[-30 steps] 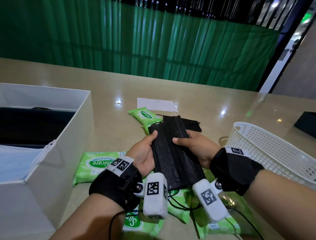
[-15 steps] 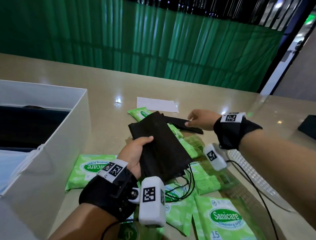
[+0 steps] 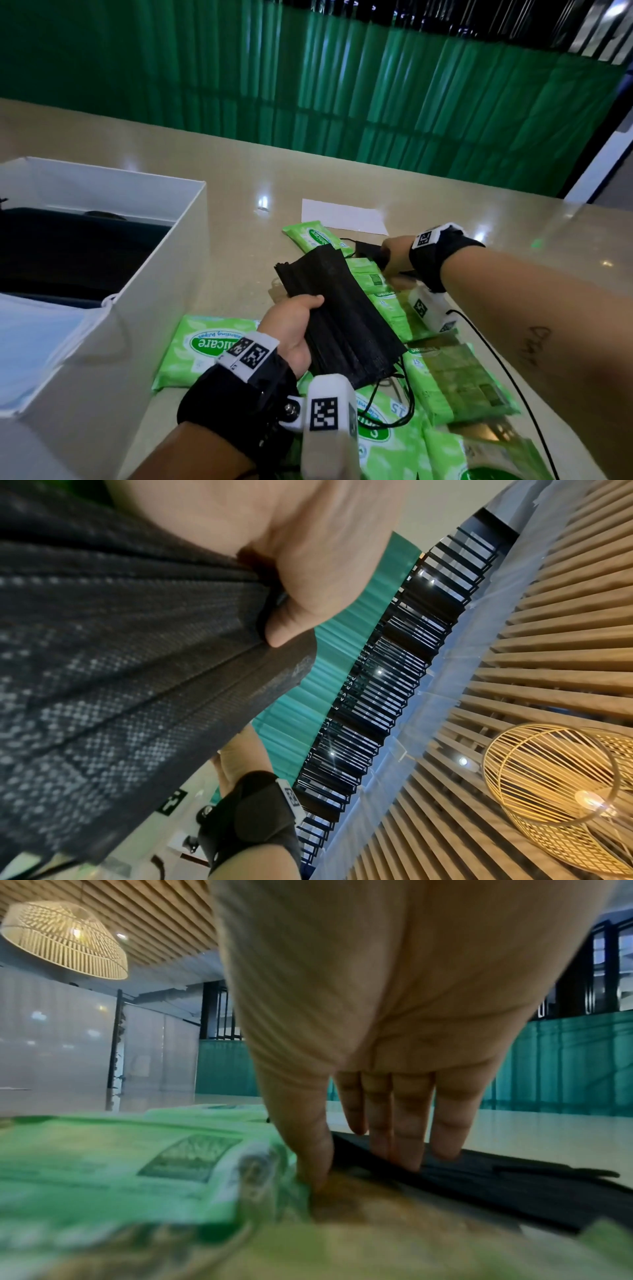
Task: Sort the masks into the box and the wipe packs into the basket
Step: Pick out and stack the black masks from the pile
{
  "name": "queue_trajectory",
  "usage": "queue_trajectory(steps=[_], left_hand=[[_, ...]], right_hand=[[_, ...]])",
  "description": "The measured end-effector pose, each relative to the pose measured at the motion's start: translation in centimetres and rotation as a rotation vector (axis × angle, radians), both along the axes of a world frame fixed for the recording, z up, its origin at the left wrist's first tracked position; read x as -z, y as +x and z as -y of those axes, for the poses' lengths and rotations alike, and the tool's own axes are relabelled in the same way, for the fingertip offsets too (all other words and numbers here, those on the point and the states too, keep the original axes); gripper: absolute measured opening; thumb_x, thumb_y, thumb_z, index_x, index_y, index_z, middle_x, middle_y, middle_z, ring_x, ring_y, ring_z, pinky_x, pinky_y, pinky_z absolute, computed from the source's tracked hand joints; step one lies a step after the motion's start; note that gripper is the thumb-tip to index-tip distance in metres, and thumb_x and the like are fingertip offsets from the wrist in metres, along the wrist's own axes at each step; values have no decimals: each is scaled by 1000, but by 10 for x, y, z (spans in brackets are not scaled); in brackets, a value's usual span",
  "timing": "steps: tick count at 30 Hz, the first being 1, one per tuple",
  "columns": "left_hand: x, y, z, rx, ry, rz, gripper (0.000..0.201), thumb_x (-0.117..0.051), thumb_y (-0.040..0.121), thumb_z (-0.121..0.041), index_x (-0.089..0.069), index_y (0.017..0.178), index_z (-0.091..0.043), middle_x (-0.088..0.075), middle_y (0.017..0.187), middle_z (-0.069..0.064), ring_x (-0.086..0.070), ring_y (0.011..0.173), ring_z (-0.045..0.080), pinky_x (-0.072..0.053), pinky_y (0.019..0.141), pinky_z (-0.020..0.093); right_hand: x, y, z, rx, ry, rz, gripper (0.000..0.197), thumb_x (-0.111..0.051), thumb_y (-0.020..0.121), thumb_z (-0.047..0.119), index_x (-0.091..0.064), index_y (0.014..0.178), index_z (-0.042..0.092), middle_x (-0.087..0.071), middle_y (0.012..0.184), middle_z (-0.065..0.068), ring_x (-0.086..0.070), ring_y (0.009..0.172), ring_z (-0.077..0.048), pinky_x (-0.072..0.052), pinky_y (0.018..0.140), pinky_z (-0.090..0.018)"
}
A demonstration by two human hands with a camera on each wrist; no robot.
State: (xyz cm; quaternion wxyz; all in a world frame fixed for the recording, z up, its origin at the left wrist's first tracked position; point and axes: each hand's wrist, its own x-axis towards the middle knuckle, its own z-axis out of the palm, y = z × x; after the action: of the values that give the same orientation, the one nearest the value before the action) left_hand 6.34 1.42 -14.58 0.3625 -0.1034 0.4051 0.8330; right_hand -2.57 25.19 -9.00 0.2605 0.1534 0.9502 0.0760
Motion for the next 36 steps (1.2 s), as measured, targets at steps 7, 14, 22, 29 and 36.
queue_trajectory(steps=[7, 14, 22, 29, 36], left_hand=[[0, 0, -1, -16, -35, -19, 33, -46, 96, -10, -51, 127, -2, -61, 119, 25, -62, 91, 35, -52, 70, 44], [-5, 4, -1, -11, -20, -1, 28, -44, 98, -17, -58, 115, 0, -64, 106, 21, -62, 86, 32, -49, 71, 44], [-7, 5, 3, 3, 5, 37, 42, -43, 97, -32, -60, 122, -2, -63, 120, 20, -59, 111, 34, -48, 85, 46], [-22, 18, 7, 151, 141, -15, 57, -38, 95, -51, -63, 120, -6, -66, 114, 21, -65, 96, 32, -49, 81, 43], [-26, 24, 5, 103, 77, -135, 63, -36, 95, -54, -60, 122, -3, -66, 113, 23, -65, 98, 32, -51, 81, 42]], right_hand=[[-1, 20, 15, 5, 34, -119, 23, -52, 76, 28, -58, 57, 18, -62, 55, 0, -56, 51, -22, -52, 67, -31], [-28, 52, -2, 112, -187, -662, 31, -49, 97, 20, -58, 121, 4, -62, 118, -19, -58, 107, -33, -36, 76, -27], [-72, 106, 19, 306, -1272, -867, 19, -44, 99, 12, -58, 112, 11, -68, 88, -4, -64, 72, -14, -56, 65, -27], [-68, 150, 66, 188, -1644, -481, 23, -58, 82, 22, -64, 100, 10, -72, 86, -4, -69, 73, -13, -56, 75, -27], [-24, 159, 81, 359, -1325, -613, 7, -52, 96, 17, -55, 91, 14, -61, 86, -5, -56, 76, -17, -44, 67, -29]])
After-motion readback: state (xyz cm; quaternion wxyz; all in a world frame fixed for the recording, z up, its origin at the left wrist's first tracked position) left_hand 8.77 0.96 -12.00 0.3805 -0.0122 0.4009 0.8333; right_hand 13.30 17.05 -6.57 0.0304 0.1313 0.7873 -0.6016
